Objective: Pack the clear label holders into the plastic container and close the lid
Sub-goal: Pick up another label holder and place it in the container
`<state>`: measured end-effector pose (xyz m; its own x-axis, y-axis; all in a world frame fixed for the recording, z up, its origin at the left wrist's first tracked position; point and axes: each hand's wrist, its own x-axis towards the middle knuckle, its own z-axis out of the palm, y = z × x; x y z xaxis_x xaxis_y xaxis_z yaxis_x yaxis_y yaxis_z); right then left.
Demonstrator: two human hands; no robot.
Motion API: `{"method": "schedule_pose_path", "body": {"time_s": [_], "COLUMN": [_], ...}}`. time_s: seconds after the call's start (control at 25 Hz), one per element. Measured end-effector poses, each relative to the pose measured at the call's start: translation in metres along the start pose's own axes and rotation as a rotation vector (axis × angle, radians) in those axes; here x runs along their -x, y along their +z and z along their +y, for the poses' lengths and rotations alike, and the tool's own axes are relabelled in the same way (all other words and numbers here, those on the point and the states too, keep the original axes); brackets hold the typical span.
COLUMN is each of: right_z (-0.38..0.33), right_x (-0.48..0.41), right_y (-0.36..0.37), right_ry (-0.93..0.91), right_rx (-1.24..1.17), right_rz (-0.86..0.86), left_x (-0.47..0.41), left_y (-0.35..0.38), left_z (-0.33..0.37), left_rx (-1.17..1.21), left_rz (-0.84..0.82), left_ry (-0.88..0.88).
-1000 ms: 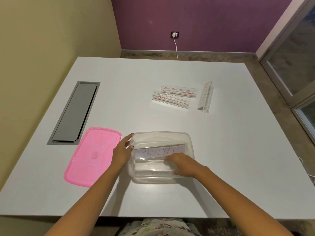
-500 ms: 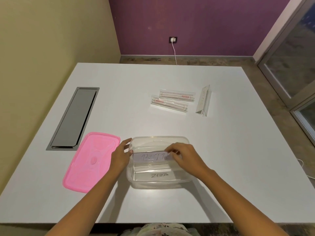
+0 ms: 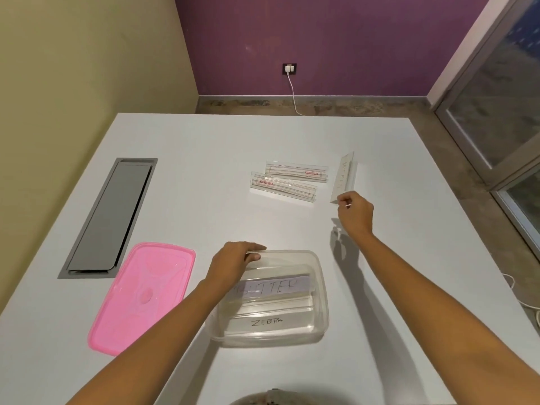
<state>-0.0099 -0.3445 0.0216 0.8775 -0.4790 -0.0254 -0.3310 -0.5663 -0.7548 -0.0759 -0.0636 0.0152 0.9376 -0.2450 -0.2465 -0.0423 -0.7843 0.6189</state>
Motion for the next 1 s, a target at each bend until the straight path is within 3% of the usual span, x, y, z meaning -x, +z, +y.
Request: {"method": "schedule_pose_path", "body": {"time_s": [0.28, 0.64, 0.8, 1.0], "right_z": [0.015, 0.028, 0.028, 0.039], "right_x": [-0.090, -0.140, -0.146, -0.150], "right_y": [0.024, 0.056, 0.059, 0.053], "right_ry": [0.373, 0.484, 0.577, 0.585], "right_rx": [0.237, 0.393, 0.519, 0.502], "right_rz": [-0.147, -0.170, -0.243, -0.327], "left_x": [-0.021, -0.027, -0.026, -0.024], "left_y": [-0.004, -0.003, 0.000, 0.003], "left_z": [-0.007, -0.012, -0.013, -0.013], "left_rx": [-0.035, 0.080, 0.110, 0.121], "left_rz": [-0.126, -0.164, -0.149, -0.129], "left_ry": [-0.004, -0.022, -0.042, -0.068]}}
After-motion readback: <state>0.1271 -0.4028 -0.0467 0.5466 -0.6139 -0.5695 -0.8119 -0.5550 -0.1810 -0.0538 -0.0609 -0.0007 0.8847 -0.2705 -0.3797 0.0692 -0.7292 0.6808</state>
